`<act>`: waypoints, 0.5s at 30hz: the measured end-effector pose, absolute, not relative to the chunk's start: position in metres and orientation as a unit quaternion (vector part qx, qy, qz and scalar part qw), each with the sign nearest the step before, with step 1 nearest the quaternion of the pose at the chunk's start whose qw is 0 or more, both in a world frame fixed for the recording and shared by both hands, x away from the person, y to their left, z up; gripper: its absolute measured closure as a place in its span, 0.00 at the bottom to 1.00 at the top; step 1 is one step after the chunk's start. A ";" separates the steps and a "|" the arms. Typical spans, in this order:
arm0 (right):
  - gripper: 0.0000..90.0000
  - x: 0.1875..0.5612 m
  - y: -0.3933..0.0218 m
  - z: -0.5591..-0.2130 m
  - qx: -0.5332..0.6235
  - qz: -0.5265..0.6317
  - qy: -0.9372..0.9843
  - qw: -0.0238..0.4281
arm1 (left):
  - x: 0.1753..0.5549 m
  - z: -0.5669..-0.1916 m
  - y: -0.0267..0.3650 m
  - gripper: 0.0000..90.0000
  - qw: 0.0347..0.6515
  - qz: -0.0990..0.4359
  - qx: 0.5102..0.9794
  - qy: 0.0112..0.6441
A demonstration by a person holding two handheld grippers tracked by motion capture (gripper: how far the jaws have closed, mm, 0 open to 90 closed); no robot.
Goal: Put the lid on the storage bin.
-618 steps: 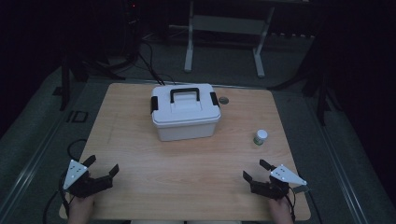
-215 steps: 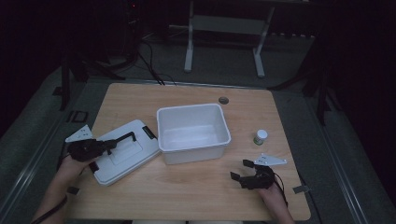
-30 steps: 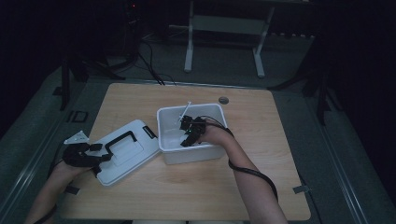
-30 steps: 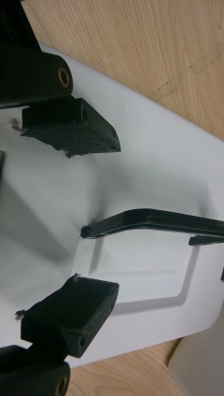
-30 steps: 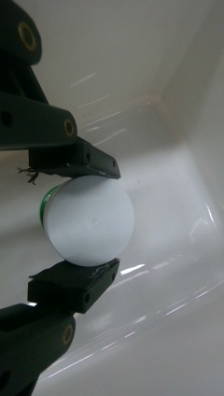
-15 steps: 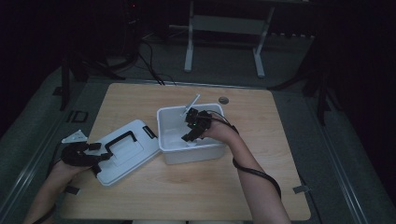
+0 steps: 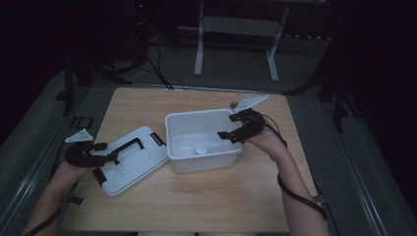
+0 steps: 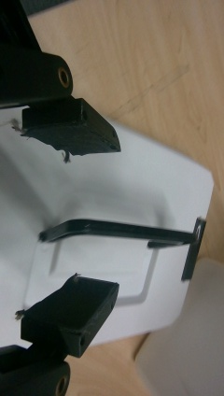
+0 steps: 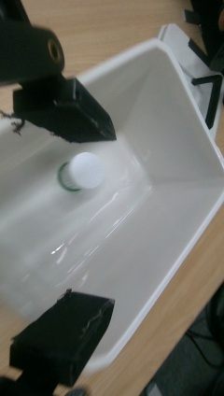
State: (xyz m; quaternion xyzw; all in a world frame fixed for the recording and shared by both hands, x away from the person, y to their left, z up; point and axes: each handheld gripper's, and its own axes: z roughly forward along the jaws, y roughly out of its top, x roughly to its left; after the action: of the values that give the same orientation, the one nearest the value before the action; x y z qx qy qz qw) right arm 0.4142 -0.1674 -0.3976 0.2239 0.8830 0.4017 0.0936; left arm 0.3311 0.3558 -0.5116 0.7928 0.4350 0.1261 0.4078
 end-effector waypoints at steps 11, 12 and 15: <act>0.15 0.384 -0.255 -0.423 0.290 0.413 0.858 0.095 | 0.353 -0.512 0.337 0.53 0.388 0.103 0.812 0.424; 0.15 0.384 -0.255 -0.423 0.290 0.413 0.858 0.095 | 0.353 -0.512 0.337 0.54 0.388 0.103 0.812 0.424; 0.16 0.376 -0.276 -0.448 0.314 0.402 0.856 0.089 | 0.358 -0.513 0.332 0.61 0.385 0.097 0.818 0.416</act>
State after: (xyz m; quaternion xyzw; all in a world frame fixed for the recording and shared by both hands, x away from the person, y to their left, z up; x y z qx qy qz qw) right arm 0.3760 -0.2759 -0.4481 0.3136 0.8555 0.4022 0.0893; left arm 0.3579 0.3320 -0.5127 0.8181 0.4164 0.0969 0.3846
